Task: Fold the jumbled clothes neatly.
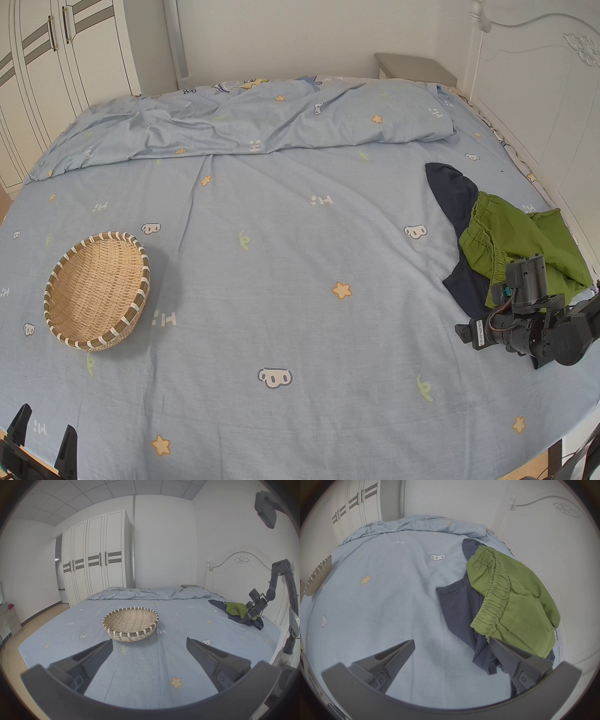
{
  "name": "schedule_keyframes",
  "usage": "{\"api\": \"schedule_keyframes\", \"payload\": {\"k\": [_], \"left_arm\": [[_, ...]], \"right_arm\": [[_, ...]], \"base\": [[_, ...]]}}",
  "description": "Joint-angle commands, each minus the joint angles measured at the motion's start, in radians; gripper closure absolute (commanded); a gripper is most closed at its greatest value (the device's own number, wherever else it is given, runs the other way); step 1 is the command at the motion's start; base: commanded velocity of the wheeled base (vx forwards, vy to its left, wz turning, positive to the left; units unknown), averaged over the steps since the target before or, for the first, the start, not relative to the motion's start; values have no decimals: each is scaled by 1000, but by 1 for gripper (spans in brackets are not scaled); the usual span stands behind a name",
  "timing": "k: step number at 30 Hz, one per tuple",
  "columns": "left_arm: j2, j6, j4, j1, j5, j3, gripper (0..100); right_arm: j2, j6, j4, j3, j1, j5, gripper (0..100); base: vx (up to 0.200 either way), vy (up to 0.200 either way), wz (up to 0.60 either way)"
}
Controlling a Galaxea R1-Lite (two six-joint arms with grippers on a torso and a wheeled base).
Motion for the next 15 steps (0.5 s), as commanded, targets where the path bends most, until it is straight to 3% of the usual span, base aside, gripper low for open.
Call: {"api": "schedule_keyframes", "payload": {"k": [1, 15], "left_arm": [[-16, 0, -2, 0, 0, 18, 0], [-16, 0, 0, 0, 0, 18, 0]], "right_arm": [[27, -1, -10, -8, -8, -7, 0], [17, -1, -26, -58, -16, -36, 0]], "base": [[0, 0, 0], [0, 0, 0]]}}
